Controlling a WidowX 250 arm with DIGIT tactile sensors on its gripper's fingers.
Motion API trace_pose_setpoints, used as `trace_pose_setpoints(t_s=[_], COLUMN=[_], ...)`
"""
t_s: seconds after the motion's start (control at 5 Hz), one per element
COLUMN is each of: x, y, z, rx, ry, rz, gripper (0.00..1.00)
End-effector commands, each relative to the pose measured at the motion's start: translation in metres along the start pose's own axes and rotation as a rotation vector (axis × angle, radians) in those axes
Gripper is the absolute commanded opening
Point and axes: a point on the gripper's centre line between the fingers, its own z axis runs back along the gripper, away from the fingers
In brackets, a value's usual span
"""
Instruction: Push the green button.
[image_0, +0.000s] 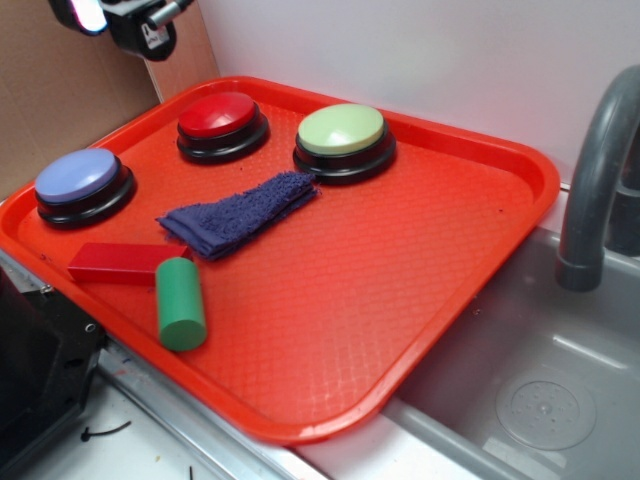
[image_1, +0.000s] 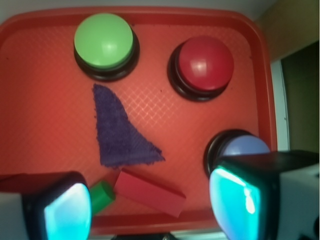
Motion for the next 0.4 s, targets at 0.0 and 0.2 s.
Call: trace_pose_setpoints(t_s=[0.0, 0.2], x=[0.0126, 0.0160], y=[0.0048, 0.0026], z=[0.0298, 0.0239], rx=[-0.028, 0.060], ry=[-0.009, 0.041], rz=[0.047, 0.061], gripper=[1.00, 1.00])
